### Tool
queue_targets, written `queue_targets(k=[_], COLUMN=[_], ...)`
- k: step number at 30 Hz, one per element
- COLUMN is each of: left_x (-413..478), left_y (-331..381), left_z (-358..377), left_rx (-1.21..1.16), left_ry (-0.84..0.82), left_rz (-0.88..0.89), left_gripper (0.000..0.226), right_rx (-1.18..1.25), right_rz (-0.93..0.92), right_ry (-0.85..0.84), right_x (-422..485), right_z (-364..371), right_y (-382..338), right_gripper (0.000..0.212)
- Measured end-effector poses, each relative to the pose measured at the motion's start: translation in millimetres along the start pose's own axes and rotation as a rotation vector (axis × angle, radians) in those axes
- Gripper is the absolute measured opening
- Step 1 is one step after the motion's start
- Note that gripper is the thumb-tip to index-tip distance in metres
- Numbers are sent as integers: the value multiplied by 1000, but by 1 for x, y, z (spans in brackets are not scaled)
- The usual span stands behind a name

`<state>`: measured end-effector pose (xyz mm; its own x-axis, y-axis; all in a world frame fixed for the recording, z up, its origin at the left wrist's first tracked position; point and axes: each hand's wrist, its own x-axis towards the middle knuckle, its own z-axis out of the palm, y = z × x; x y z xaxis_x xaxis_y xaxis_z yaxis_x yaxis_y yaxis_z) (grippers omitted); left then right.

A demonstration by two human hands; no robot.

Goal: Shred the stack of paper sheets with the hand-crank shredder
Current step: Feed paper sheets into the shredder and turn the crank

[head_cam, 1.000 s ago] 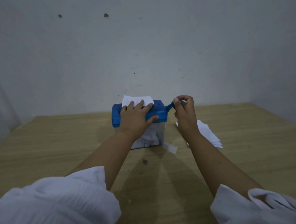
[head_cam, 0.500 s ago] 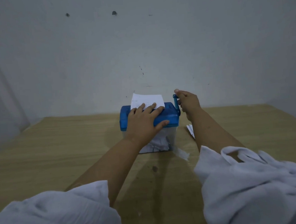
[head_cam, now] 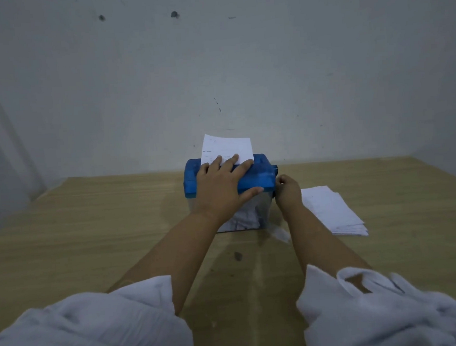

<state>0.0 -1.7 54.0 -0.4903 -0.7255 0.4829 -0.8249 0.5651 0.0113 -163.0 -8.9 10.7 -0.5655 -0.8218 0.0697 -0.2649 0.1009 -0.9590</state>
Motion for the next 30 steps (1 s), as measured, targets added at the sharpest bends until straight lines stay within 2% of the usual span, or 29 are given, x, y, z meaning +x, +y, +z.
queue_targets(k=[3,7,12,17,21,24,30], left_x=[2,3,4,1,2,2,3], left_y=[3,6,8,9,8,6,3], left_z=[-1,-4,-7,-7,-7,-6,-5], left_rx=[-3,-16,-11,-40,-38,-59,-69], left_ry=[-34,-64,-85,-76,-69,-68,-34], left_rz=[-44,-73,-76,-72,-57,-49,-18], left_gripper=[69,69,67,66,65,65,66], right_rx=[27,-75,39,70,227,315,216], right_rz=[-69,-192,-325,-439,-514,-512,-523], right_ry=[37,108,255,368,445,444,402], right_x=[-10,-28,-58,-72,-74,-63,-21], right_z=[1,-4,-9,-13,-15,-18,-26], right_y=[18,24,20,13,-13,-40,-68], right_gripper=[28,32,40,36,25,19,30])
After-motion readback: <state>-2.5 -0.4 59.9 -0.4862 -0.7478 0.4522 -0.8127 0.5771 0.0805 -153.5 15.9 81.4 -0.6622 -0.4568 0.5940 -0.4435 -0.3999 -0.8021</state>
